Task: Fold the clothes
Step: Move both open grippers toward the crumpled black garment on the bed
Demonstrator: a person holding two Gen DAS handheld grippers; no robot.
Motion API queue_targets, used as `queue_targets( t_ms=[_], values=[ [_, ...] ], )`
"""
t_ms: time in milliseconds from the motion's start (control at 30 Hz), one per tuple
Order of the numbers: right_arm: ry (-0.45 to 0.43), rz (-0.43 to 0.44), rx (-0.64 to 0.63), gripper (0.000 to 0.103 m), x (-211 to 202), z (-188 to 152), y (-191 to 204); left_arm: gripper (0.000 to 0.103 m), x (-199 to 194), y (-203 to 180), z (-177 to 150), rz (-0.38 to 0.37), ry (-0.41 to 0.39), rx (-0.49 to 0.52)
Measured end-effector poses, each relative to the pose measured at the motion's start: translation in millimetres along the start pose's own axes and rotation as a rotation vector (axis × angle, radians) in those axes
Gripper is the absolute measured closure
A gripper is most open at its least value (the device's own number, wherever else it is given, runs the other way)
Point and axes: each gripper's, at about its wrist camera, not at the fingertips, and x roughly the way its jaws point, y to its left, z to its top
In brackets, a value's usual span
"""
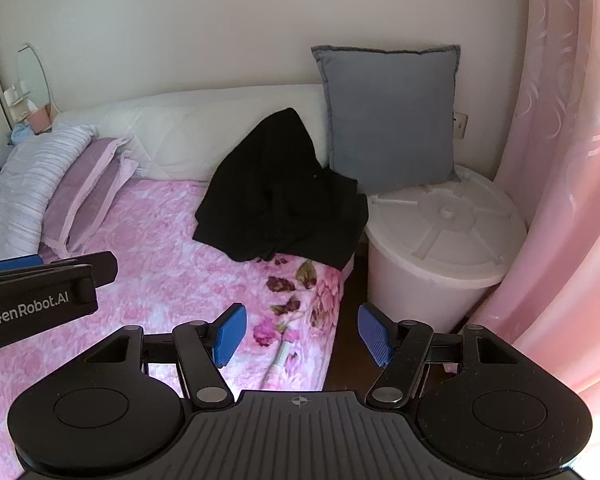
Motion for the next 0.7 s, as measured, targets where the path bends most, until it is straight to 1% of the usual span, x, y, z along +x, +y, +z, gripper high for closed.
queue_targets(
  t_ms=[100,200,700],
  values=[
    [-0.002,-0.007,-0.002,0.037,0.1,1.7,6.0,0.036,-0.6,2.3,2.0,0.0,-0.004,-0.001],
    [-0.004,-0.013,-0.003,0.037,0.2,3.4,12.1,0.036,4.4,2.8,-3.2,-0.002,-0.012,-0.002],
    [-0.02,-0.051,-0.012,0.037,-0.2,9.8,43.4,0.036,9.7,48.7,-34.3,-0.06,-0.036,-0.034]
  ],
)
